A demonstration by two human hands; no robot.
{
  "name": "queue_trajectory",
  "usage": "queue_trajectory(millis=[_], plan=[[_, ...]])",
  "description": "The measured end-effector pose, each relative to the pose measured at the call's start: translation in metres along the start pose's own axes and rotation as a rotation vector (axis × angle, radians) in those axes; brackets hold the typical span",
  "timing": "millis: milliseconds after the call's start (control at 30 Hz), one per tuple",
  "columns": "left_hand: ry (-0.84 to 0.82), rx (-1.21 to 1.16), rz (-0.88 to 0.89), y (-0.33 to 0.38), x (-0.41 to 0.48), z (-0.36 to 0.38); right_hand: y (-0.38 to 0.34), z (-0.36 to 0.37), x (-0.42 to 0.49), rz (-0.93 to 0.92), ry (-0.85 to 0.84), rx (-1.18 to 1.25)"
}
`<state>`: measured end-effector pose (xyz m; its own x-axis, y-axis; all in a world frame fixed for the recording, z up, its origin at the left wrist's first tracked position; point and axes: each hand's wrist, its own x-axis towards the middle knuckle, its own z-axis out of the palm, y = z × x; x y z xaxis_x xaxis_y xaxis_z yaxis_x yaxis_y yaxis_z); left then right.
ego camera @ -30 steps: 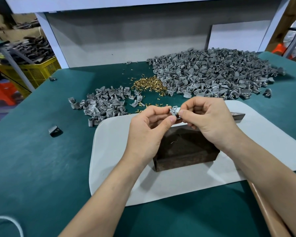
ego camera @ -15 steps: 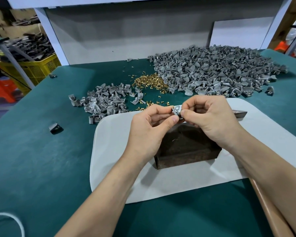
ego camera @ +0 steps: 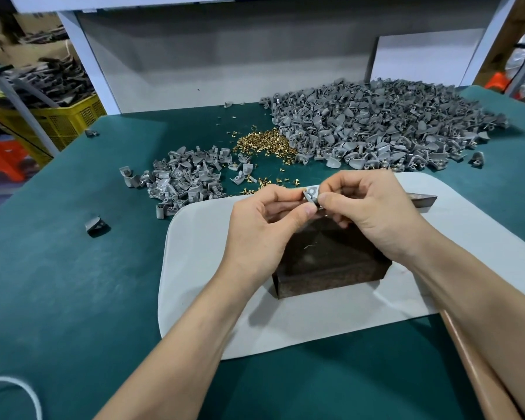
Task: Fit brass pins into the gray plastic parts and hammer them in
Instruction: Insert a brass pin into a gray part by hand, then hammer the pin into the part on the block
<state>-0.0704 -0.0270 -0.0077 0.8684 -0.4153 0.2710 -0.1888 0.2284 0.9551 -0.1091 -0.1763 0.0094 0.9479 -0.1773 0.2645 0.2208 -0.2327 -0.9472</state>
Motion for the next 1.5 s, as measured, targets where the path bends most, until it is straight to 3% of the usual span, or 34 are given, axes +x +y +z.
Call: queue_trajectory(millis=[133,500,1500], plan=[[0.050,-0.062,-0.009,0.0004,0.0002,0.0008,0.0004,-0.0024,0.0017,0.066,-0.027,0.171],[0.047,0.005,0.032,0.0002,0.0016,-0.0002,-0.0011,-0.0022,-0.0004,-0.099,-0.005,-0.033],[-0.071,0.084,0.074,0.0002,0.0019,-0.0026,-0.0007,0.0006,-0.0014,-0.074,0.054,-0.134]])
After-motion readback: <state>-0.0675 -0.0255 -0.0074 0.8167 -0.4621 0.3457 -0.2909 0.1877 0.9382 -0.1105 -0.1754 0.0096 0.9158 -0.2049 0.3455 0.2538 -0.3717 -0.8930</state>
